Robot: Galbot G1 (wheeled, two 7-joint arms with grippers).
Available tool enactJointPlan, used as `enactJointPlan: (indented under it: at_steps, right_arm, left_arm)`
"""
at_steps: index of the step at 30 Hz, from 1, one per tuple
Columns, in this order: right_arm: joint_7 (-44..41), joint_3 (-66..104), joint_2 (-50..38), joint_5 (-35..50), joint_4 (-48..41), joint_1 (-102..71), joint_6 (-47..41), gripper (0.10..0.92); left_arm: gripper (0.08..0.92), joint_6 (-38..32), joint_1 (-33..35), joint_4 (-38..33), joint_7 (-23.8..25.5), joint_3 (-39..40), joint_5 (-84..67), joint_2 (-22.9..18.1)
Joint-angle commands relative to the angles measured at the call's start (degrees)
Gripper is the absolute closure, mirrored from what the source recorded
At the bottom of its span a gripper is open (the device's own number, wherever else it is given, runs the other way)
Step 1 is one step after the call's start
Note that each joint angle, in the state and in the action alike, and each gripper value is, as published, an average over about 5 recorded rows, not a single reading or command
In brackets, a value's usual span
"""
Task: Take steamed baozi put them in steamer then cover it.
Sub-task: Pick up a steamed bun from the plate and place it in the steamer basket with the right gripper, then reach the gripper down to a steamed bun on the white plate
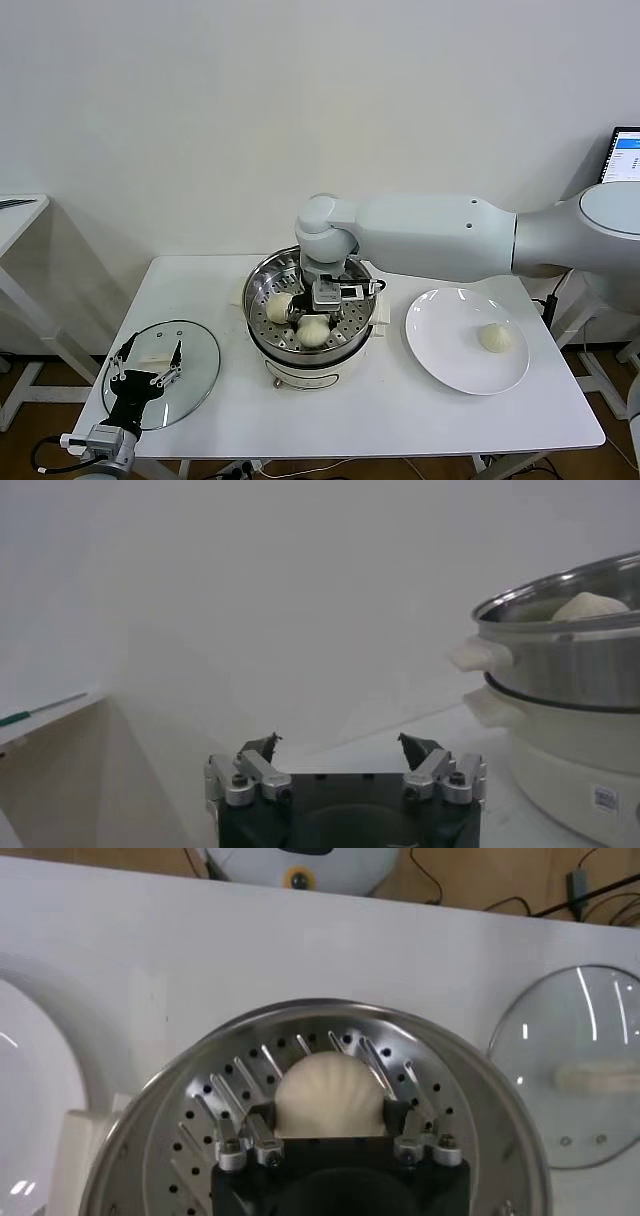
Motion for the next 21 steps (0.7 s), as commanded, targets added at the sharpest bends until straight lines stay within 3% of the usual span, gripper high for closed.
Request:
enactJointPlan:
  at_steps: [1, 8, 13, 21]
  right_arm:
    - [-0.44, -0.09, 0.95, -0.25, -1.39, -1.35, -0.15, 0.338]
    - [-0.43, 0.04, 1.50, -1.10, -2.61, -2.02, -0.07, 0.321]
    - [-0.12, 0.82, 0.22, 0.05, -1.91, -0.75, -0.20, 0.230]
    - [-2.63, 0.97, -11.73, 10.87, 2.73, 9.74, -4.08, 0.203]
  left_arm:
    - [0.177, 0.00, 0.14, -0.19, 0.00, -0.10, -0.02, -0.02]
    - [0.177, -0.12, 0.38, -0.23, 0.04, -0.21, -0.02, -0.11]
    - [0.177, -0.20, 0.66, -0.32, 0.05, -0.36, -0.01, -0.15]
    - [0.177, -0.18, 1.27, -1.42, -0.09, 0.35, 0.20, -0.31]
